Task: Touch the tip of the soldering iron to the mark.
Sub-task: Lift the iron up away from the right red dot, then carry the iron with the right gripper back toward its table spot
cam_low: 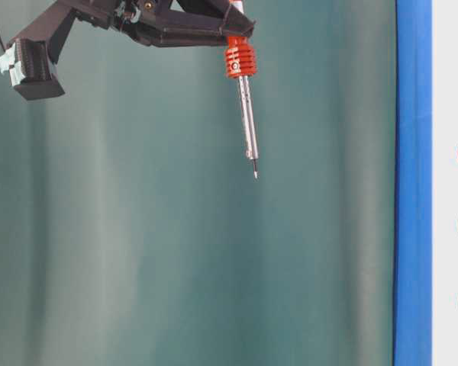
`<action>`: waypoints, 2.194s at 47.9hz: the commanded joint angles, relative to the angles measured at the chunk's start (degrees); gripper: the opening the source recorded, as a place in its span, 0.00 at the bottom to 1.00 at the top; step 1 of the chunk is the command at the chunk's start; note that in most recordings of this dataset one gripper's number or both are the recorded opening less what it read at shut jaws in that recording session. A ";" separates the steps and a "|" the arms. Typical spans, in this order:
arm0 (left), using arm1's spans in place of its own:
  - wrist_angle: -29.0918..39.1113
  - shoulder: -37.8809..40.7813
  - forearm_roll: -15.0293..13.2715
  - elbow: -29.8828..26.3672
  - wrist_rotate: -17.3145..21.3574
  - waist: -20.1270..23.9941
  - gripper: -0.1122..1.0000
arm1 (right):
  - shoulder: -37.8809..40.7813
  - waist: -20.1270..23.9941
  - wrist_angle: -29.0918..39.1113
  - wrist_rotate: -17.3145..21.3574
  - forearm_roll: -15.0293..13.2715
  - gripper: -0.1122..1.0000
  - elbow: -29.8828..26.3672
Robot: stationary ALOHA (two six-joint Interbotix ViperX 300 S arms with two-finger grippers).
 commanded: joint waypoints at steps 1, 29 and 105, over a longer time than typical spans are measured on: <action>-0.62 0.18 0.09 -0.70 -0.09 0.09 0.10 | -0.88 -0.18 -0.53 0.09 -0.35 0.16 -1.41; -0.97 0.26 0.09 -0.70 -0.09 0.09 0.10 | -1.67 3.60 -1.23 6.50 0.35 0.16 0.44; -1.67 0.18 0.09 -0.62 -0.79 0.09 0.10 | 11.51 39.73 -4.13 50.45 -13.97 0.16 -3.43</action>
